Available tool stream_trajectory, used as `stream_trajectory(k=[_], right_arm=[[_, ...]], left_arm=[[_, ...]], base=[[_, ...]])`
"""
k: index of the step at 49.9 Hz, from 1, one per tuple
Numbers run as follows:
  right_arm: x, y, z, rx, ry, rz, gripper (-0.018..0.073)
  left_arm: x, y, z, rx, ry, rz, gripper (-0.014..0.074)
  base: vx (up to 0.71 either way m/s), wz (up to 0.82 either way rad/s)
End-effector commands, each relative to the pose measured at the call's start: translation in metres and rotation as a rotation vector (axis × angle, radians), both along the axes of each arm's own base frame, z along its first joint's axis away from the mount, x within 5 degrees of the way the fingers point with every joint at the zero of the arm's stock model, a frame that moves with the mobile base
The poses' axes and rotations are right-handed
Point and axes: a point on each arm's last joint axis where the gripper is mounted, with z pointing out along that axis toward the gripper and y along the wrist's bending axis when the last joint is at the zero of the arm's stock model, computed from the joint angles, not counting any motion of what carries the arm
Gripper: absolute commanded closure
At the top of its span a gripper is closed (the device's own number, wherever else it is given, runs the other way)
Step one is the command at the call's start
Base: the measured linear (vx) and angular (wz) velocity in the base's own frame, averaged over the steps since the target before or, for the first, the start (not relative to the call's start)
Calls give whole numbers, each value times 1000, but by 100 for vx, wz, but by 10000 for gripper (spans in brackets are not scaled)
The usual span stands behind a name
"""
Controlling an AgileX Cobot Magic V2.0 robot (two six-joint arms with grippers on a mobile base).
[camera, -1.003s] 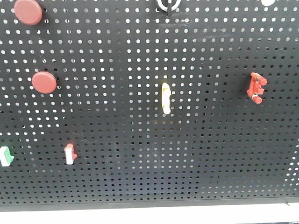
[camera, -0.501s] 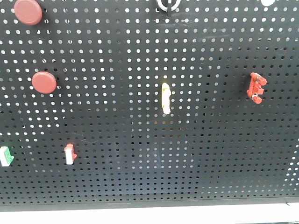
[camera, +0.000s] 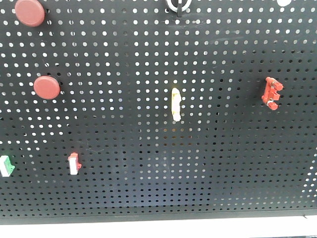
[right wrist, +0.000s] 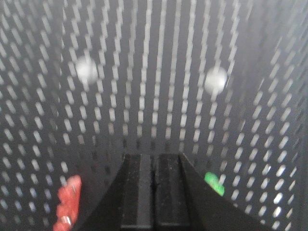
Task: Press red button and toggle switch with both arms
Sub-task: 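Press the red push button with the closed left gripper tips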
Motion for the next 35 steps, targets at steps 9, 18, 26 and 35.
stream_trajectory(k=[9, 18, 26, 35], right_arm=[[-4, 3, 19, -12, -132, 32, 559], [-4, 3, 19, -13, -132, 32, 559], [-4, 4, 21, -11, -150, 38, 559], [-5, 4, 21, -12, -161, 41, 559]], left_arm=[[28, -32, 25, -46, -100, -200, 594], [34, -61, 41, -34, -123, -337, 594], [46, -72, 52, -27, -127, -365, 594], [66, -80, 58, -28, -115, -365, 594]], base=[[0, 0], [0, 0], [0, 0], [0, 0]])
